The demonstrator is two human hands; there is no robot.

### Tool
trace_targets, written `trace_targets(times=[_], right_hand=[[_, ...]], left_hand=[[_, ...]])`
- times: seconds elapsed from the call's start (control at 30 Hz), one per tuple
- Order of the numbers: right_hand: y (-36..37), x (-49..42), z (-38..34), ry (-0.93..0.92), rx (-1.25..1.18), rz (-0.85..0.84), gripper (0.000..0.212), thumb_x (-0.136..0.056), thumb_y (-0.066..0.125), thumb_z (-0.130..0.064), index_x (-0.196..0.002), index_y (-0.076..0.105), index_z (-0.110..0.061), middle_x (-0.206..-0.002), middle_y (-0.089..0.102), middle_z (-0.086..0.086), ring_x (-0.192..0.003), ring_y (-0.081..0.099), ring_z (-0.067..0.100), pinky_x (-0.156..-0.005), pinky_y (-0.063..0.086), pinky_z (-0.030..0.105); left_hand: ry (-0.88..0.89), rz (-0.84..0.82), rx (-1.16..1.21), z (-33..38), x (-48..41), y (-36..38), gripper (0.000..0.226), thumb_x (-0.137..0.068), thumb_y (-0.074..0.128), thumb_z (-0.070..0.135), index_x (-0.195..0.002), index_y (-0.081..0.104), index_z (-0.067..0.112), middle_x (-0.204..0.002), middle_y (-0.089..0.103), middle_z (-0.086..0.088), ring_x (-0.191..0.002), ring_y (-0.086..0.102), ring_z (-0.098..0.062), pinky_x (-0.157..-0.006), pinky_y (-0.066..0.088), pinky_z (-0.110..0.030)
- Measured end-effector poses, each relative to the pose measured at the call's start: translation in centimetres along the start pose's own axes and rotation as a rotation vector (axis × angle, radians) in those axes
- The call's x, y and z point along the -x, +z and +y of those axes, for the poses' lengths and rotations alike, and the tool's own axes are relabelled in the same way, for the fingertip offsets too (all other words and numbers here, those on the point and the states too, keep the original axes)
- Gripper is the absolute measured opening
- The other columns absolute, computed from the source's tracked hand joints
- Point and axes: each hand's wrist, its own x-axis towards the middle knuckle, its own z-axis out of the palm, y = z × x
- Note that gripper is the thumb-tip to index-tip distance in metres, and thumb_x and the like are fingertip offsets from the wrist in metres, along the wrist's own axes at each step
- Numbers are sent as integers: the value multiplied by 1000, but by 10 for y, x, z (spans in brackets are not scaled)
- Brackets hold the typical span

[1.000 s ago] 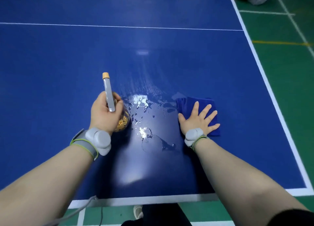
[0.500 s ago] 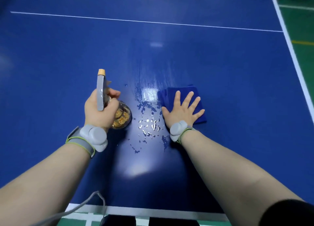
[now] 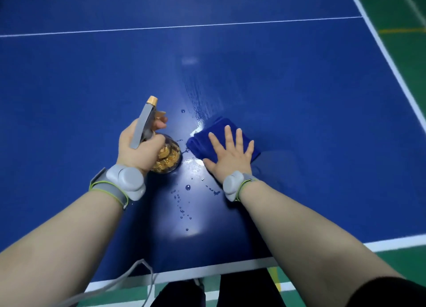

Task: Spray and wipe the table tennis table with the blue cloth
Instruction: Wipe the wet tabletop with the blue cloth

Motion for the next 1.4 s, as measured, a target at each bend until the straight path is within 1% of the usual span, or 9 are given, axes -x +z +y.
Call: trace_targets(times=[0.1,0.27,0.4,0.57,0.77,0.9,1.03,1.27,1.4], right_hand=[[1,18,28,182,-16,33,77,-91,36,-68,-153,-1,-44,-163,-19,0,-148,-21,32,-114,-8,63],[0,51,87,530,-117,76,80,-89,38,-71,-154,1,-43,-163,-16,0,-148,-18,31,-115,-4,64],[3,66,86,665,-172,56,81,-90,36,-71,-154,-3,-42,-163,-19,2,-148,-20,34,-114,-3,66],[20,76,31,522,-123,40,82,-90,34,-71,-153,-10,-41,-161,-23,6,-146,-22,38,-113,-3,68],[44,105,-56,89,-25,-55,82,-90,38,-67,-153,-6,-41,-159,-29,6,-143,-31,37,-109,-16,66],[44,113,-53,13,-14,-83,81,-89,42,-68,-153,-1,-45,-160,-26,0,-144,-30,32,-111,-17,63],[42,117,-13,114,-43,-28,80,-87,44,-70,-152,2,-48,-162,-21,-4,-147,-25,29,-113,-14,61],[28,138,107,553,-135,54,81,-87,41,-72,-153,4,-45,-163,-15,-3,-149,-18,28,-116,-3,62],[29,148,116,654,-150,56,81,-89,37,-71,-155,-1,-41,-163,-16,2,-149,-17,32,-115,0,65]], left_hand=[[19,-18,-9,-4,1,-10,27,-65,45,4,-86,57,-8,-104,65,2,-100,64,-6,-82,46,-18],[50,-67,-194,-15,9,-18,46,-78,65,8,-110,54,38,-114,58,11,-106,57,-8,-91,44,-26],[-54,-152,-267,-42,16,-27,63,-59,77,39,-118,56,29,-114,62,4,-102,62,-11,-92,50,-31],[-240,-190,-314,-61,34,-29,81,-70,82,24,-131,31,11,-125,57,-6,-111,59,-27,-95,44,-34],[-282,-238,-515,-72,54,-26,94,-75,78,24,-142,13,9,-138,46,-14,-122,49,-34,-99,39,-37],[-336,-244,-587,-75,56,-22,108,-72,78,29,-147,3,8,-145,39,-18,-131,40,-37,-106,37,-47],[-355,-261,-652,-77,68,-16,112,-71,81,32,-148,4,4,-151,27,-19,-139,30,-36,-109,34,-49],[-271,-336,-839,-78,95,-6,90,-73,76,36,-142,28,5,-150,24,-17,-142,16,-36,-113,27,-48],[-267,-383,-905,-76,121,3,82,-77,73,38,-141,31,8,-156,12,-17,-145,9,-35,-115,23,-45]])
